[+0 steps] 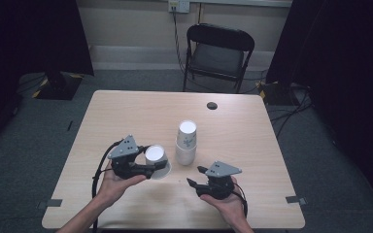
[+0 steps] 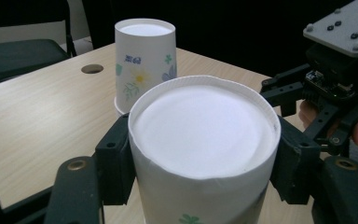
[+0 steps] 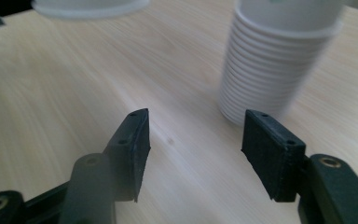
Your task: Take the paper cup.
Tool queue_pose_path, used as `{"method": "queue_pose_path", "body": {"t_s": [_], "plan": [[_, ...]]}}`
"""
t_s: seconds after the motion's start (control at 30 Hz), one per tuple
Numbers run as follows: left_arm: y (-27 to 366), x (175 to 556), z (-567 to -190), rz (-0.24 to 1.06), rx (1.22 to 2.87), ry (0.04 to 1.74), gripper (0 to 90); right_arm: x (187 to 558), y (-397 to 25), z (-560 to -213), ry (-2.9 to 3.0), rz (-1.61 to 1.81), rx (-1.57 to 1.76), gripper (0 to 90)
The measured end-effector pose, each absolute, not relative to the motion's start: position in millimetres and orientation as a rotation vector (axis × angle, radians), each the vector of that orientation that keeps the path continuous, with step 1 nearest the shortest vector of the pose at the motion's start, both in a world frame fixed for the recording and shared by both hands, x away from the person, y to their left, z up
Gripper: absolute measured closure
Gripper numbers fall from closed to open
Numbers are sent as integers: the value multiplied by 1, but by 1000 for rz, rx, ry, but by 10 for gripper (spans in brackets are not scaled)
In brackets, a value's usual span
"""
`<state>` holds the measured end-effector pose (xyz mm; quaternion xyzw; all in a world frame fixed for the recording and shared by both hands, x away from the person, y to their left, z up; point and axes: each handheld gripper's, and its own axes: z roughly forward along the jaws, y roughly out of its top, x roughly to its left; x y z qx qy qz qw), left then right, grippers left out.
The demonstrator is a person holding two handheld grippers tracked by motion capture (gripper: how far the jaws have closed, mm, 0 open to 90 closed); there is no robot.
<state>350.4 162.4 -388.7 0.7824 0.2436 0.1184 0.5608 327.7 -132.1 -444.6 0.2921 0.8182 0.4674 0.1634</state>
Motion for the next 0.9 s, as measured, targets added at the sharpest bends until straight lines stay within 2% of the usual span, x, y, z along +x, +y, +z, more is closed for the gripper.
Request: {"method": "queue_pose_path", "body": {"t_s": [0.17,0.43,0.9], "plan": [[163,347,-393,240,1849,561,351,332,-105,-441,2399,1386,754,533],[157,345,-397,184,1852,546,351,333,-85,-449,2418,1463,680,631],[154,341,-394,24,1722,571,353,327,-91,-447,2319,1598,627,662]]}}
